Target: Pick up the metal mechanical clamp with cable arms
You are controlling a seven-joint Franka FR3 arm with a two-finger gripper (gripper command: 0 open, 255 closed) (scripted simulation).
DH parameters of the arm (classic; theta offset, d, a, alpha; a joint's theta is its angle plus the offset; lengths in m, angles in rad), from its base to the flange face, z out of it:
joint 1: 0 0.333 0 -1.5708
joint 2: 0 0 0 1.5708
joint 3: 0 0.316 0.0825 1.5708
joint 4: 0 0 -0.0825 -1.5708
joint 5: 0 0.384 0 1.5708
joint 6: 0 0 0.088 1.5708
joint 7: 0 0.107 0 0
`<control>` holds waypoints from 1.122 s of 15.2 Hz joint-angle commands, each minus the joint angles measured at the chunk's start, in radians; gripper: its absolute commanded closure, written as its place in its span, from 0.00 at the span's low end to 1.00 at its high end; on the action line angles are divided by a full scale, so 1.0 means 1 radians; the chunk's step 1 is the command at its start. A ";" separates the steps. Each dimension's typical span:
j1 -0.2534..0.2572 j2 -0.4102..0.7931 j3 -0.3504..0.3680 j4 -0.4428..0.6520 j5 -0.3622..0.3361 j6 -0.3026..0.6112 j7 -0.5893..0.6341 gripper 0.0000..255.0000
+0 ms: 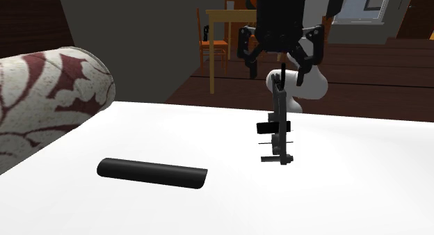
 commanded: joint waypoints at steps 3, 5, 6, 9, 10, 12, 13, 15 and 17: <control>0.000 -0.002 0.000 -0.008 0.000 0.006 0.000 1.00; 0.000 -0.002 0.000 -0.008 0.000 0.006 0.000 1.00; 0.000 -0.002 0.000 -0.008 0.000 0.006 0.000 1.00; 0.000 -0.002 0.000 -0.008 0.000 0.006 0.000 1.00; 0.000 -0.002 0.000 -0.008 0.000 0.006 0.000 1.00; 0.000 0.003 0.000 0.013 0.000 -0.009 0.001 1.00; 0.000 0.009 0.000 0.034 -0.001 -0.025 0.002 1.00; 0.001 0.022 0.001 0.078 -0.001 -0.056 0.004 1.00; 0.001 0.036 0.001 0.124 -0.002 -0.088 0.006 1.00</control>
